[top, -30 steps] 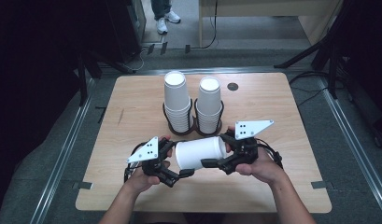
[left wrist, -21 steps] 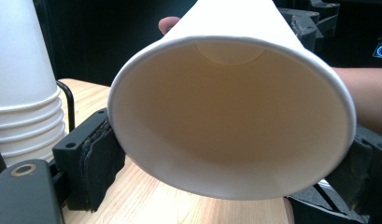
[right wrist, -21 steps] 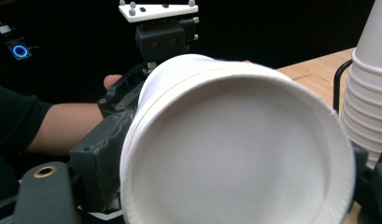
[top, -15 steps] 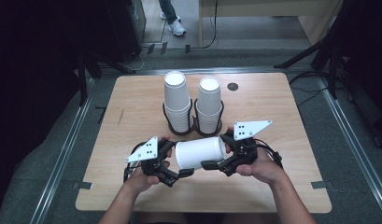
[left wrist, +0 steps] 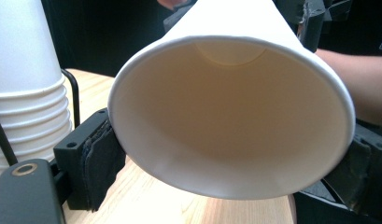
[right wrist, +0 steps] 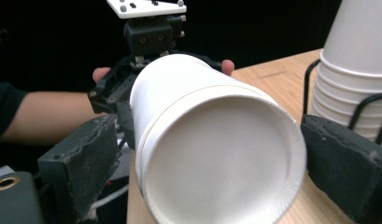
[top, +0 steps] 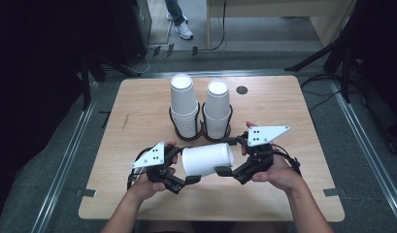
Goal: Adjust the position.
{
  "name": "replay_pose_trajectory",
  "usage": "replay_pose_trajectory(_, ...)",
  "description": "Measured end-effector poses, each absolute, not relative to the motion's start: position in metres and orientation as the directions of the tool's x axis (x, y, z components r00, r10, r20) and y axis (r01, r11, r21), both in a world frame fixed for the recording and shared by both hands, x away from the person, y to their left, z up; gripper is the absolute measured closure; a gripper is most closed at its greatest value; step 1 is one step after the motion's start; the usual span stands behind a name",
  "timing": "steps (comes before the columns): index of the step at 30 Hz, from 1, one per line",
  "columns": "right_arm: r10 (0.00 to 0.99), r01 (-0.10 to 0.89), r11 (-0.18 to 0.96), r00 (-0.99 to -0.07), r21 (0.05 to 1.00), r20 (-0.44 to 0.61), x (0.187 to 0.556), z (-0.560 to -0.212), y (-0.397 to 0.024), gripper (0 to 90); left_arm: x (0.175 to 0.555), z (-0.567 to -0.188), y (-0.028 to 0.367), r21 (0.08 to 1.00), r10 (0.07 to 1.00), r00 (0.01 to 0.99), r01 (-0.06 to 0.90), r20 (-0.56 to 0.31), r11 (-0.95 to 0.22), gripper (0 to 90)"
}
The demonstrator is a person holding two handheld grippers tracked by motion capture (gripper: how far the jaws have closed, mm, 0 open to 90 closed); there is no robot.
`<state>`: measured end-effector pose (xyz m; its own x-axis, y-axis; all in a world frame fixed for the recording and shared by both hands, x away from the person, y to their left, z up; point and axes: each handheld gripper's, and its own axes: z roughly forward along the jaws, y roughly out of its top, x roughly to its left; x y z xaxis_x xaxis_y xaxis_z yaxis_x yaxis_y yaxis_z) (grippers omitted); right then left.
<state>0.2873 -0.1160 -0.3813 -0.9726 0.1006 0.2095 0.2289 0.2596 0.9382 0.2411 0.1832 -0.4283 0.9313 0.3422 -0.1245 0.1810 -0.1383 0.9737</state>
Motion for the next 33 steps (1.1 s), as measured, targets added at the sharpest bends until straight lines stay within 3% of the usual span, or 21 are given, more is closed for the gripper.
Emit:
replay_pose_trajectory(15, 0.125, 0.17, 0.305, -0.983, 0.937, 0.138, 0.28, -0.377, -0.135, 6.6, 0.24, -0.431, 0.182, 0.948, 0.368, 0.925, 0.197, -0.096, -0.25, 10.0)
replay_pose_trajectory(33, 0.127, 0.106, 0.425, -0.99, 0.899, 0.056, 0.279, -0.364, -0.125, 8.7, 0.245, -0.414, 0.189, 0.925, 0.373, 0.927, 0.178, -0.043, -0.336, 10.3)
